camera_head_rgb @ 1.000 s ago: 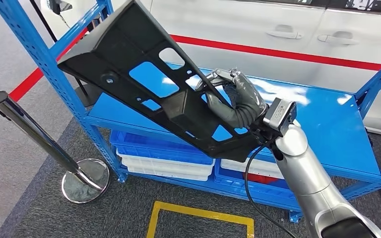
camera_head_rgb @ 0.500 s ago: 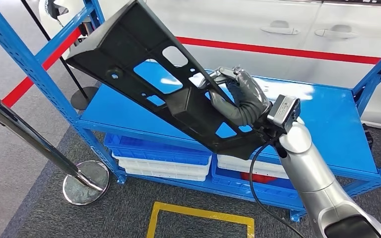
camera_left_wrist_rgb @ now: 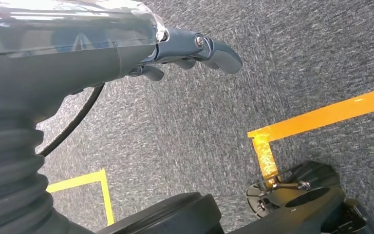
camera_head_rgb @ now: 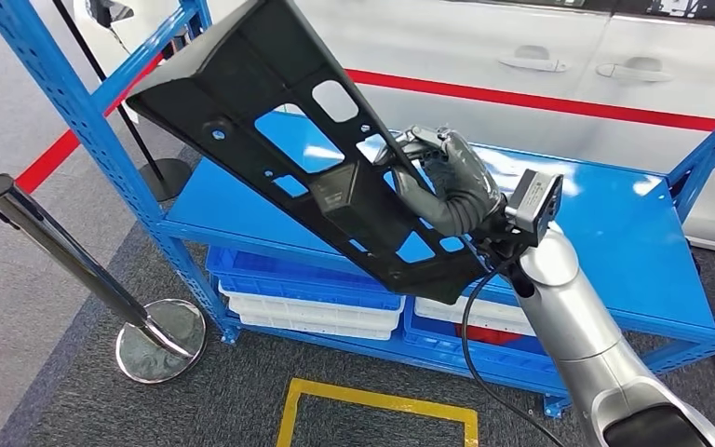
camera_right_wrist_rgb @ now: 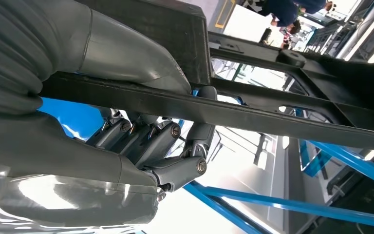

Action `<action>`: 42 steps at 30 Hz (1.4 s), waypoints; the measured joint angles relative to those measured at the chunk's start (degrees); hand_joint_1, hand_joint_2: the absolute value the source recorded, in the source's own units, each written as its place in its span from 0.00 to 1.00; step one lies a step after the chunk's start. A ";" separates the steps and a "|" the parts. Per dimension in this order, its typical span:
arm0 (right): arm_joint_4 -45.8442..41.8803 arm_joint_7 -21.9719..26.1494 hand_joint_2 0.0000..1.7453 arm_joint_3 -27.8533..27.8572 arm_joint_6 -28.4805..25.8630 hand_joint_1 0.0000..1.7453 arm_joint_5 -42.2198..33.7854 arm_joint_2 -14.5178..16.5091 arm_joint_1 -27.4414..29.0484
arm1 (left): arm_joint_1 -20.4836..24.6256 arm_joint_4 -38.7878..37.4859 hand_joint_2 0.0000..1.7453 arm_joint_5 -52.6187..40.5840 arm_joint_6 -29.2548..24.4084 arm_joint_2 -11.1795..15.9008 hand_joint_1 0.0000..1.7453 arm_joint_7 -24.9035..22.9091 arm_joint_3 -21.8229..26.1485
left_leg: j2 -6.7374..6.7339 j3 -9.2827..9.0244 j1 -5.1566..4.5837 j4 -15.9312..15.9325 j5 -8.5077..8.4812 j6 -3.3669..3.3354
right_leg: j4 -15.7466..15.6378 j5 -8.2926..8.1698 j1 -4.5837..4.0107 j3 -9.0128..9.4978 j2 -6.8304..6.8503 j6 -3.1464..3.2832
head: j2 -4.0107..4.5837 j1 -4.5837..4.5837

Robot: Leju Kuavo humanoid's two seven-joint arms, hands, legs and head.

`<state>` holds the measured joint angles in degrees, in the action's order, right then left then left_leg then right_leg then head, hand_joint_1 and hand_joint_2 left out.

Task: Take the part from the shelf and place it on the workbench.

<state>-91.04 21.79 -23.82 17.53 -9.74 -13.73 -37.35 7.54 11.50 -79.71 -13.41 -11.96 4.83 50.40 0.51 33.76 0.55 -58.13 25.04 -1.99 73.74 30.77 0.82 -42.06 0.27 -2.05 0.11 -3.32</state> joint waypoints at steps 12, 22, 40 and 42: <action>0.85 -0.38 1.00 -0.02 0.38 1.00 -1.62 -0.32 -0.91 | 0.51 0.00 1.00 1.08 -0.13 -0.04 0.00 -1.32 1.09 | -0.12 3.92 -0.25 -10.68 7.41 2.72 | -15.51 -7.27 -0.04 6.25 0.62 2.78 | 0.00 -0.02; 2.36 -0.73 1.00 -0.04 0.44 1.00 -1.87 -0.48 -1.84 | 0.59 0.00 1.00 1.09 -0.08 -0.02 0.00 -2.12 1.15 | 0.15 -3.95 -0.75 0.02 3.44 0.98 | -15.37 -10.44 -0.12 3.91 0.64 0.84 | 0.00 -0.02; 3.16 -0.73 1.00 -0.04 0.43 1.00 -2.02 -0.38 -2.60 | 0.96 -0.07 1.00 1.13 -0.05 -0.20 0.00 -2.09 1.28 | -0.09 5.26 -0.66 -1.80 -2.53 1.83 | -16.25 -3.97 -0.34 10.99 0.69 2.51 | 0.00 -0.01; 3.17 -0.74 1.00 -0.08 0.45 1.00 -2.02 -0.54 -2.67 | 1.05 -0.07 1.00 1.15 -0.05 -0.20 0.00 -2.08 1.29 | -0.14 6.99 -0.46 -7.48 3.19 2.47 | -16.39 -5.31 -0.15 9.49 0.89 3.00 | 0.00 -0.01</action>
<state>-87.86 21.05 -23.90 17.98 -11.76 -14.27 -40.02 8.59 11.43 -78.56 -13.46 -12.15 2.75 51.69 0.37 40.75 0.09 -65.61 28.23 0.48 57.36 25.45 0.67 -32.57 1.17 0.96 0.11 -3.33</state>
